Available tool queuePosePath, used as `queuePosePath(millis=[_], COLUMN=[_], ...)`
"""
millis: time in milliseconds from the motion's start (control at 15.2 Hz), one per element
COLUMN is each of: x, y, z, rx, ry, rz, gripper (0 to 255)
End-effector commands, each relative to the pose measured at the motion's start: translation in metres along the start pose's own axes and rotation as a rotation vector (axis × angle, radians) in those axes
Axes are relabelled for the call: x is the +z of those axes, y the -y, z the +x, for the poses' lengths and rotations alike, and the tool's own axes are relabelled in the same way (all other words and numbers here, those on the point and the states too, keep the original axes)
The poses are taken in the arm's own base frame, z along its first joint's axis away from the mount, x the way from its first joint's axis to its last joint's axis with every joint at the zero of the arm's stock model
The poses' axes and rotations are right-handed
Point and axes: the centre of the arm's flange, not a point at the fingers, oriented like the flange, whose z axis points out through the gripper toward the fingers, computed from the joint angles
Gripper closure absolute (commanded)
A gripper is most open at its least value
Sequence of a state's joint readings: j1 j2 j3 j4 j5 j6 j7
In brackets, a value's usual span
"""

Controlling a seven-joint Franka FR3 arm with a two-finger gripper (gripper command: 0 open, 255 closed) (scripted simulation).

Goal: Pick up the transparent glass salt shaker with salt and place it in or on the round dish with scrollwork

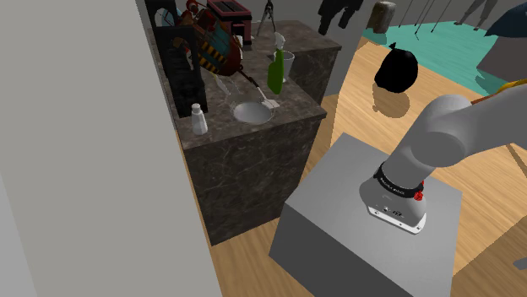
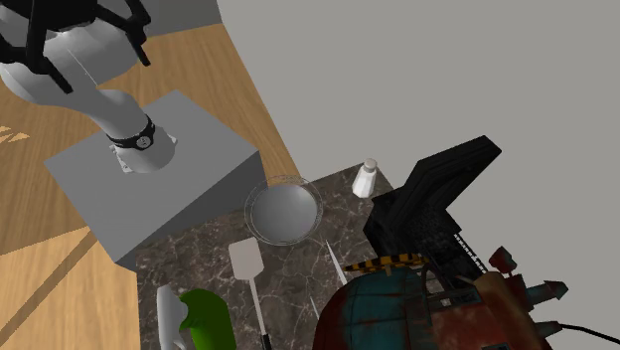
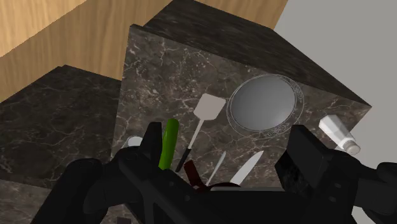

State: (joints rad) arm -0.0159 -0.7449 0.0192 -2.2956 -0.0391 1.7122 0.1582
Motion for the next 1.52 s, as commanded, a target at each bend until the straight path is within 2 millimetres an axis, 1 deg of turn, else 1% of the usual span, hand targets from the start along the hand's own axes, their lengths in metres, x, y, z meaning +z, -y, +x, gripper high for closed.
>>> queuePosePath(millis=[0,726,1452], x=[0.000,0.090,0.175], y=[0.000,0.102,0.204], z=[0.000,0.035,0.080], rx=[0.000,0.078,0.156], ry=[0.000,-0.028,-0.056], rz=[0.000,0.032,0.063], gripper=[0,0,0])
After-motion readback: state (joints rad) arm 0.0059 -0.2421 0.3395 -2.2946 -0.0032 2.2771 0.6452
